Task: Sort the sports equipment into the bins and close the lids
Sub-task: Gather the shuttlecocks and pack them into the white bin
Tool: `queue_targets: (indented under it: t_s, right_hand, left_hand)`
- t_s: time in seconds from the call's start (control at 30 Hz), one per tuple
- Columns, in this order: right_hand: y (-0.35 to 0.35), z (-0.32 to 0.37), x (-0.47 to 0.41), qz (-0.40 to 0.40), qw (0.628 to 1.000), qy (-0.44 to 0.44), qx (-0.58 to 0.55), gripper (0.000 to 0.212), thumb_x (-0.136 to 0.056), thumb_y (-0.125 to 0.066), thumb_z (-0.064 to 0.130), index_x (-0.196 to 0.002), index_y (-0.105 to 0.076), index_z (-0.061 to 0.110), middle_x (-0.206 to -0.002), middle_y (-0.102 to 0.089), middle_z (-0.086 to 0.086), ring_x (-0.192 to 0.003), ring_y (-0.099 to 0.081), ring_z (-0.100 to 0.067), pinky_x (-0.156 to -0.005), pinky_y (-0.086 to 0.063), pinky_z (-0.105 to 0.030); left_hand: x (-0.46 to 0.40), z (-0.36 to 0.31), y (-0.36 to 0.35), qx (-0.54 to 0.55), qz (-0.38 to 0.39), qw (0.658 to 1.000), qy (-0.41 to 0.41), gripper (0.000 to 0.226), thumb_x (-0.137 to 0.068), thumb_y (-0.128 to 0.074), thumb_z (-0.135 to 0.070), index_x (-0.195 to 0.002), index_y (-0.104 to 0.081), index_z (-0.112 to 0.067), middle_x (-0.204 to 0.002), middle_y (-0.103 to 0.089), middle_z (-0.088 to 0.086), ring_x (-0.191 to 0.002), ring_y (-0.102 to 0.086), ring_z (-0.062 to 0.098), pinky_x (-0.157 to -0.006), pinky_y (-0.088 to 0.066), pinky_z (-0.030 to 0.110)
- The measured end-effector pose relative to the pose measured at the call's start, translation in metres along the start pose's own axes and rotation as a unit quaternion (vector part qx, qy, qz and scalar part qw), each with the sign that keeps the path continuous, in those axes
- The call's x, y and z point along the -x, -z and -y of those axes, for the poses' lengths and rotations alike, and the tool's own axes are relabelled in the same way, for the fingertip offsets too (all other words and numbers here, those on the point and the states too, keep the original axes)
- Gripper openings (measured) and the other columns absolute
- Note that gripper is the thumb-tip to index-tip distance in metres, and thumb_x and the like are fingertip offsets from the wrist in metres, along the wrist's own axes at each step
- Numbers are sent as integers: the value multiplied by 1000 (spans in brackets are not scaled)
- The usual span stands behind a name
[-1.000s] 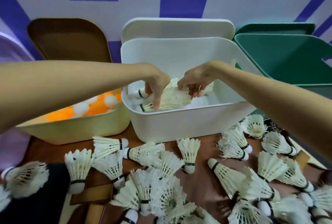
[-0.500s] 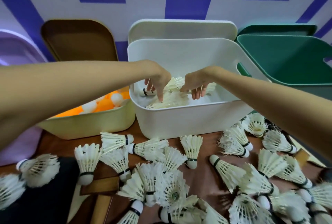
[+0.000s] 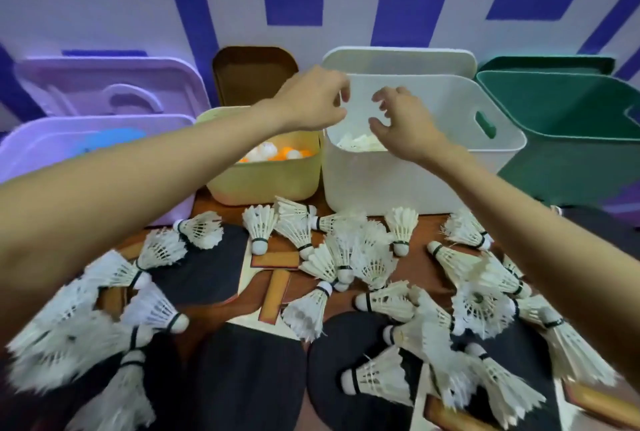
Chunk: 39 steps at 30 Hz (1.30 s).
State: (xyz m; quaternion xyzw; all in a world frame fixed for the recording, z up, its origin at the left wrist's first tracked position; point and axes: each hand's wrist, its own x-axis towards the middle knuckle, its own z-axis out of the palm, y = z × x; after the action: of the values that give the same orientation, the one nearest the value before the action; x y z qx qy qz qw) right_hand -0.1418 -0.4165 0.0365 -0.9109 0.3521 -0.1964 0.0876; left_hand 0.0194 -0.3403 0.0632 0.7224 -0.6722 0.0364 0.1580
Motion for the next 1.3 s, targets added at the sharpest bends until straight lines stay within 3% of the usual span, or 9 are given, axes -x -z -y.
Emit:
queue_targets:
  t_s: [0.13,0.33,0.43,0.53,0.73,0.83,0.93,1.07,1.3]
  right_hand:
    - [-8,48,61,-75,991,80,-78,36,-88,-54,14,-122,-52,2,-113,-54,-18,-104,-55,-30,-91,-44,-40]
    - [-49,113,138,25,977,135,-160,31,-88,-57,12,-118,-54,4,-111,-53,-13,-99,-56,-22,-84,-42,-28]
    - [-71,146,165,75,965,160,-192,29,-87,-58,12,-115,-56,5,-102,-55,-12,-94,-57,-25,-84,-43,-31]
    - [-93,181,195,143,943,206,-218,32,-86,-61,22,-115,-56,7,-100,-55,-9,-91,-56,-22,-83,-46,-38]
    - [-132,237,242,267,913,262,-161,67,-76,-66,59,-126,-50,18,-109,-53,-2,-105,-53,-20,-88,-47,-37]
    - [-142,248,248,261,919,254,-149,67,-79,-66,54,-131,-45,16,-114,-54,-3,-109,-52,-22,-88,-45,-34]
    - [-147,251,252,258,923,226,-174,48,-87,-62,34,-128,-45,14,-106,-58,-4,-98,-56,-24,-73,-40,-28]
    - [-150,244,254,204,940,197,-189,22,-87,-49,12,-109,-52,9,-93,-62,-8,-87,-57,-31,-68,-47,-38]
    - [-133,211,253,107,940,69,-315,12,-87,-51,5,-90,-63,8,-66,-49,8,-58,-44,-9,-58,-33,-28]
  left_hand:
    - [79,11,18,32,-59,997,37,21,-84,-58,-26,-101,-67,-16,-94,-69,-2,-86,-61,15,-72,-50,33]
    - [214,37,21,77,-40,986,141,16,-84,-64,-21,-97,-69,-14,-90,-68,-3,-81,-61,13,-72,-45,25]
    - [281,46,18,104,-48,974,193,14,-85,-67,-26,-93,-69,-14,-87,-68,-5,-83,-64,14,-77,-48,27]
    - [342,55,12,84,-58,963,249,17,-84,-67,-22,-98,-69,-13,-95,-70,0,-91,-64,17,-83,-50,35]
    - [416,68,0,77,-41,951,298,34,-80,-72,-16,-113,-63,-14,-113,-64,1,-107,-58,19,-92,-44,32]
    - [429,69,-3,76,-46,949,301,46,-78,-74,-14,-121,-59,-16,-123,-60,0,-117,-53,19,-99,-42,35]
    - [434,70,-8,53,-21,953,297,58,-76,-77,-16,-129,-53,-20,-133,-51,-1,-126,-43,20,-105,-34,34]
    - [435,78,-15,38,19,959,279,75,-70,-82,-20,-136,-45,-21,-141,-41,0,-132,-35,21,-110,-32,41]
    - [429,85,-16,-82,37,965,248,81,-65,-83,-41,-135,-46,-23,-151,-22,9,-136,-20,30,-111,-25,49]
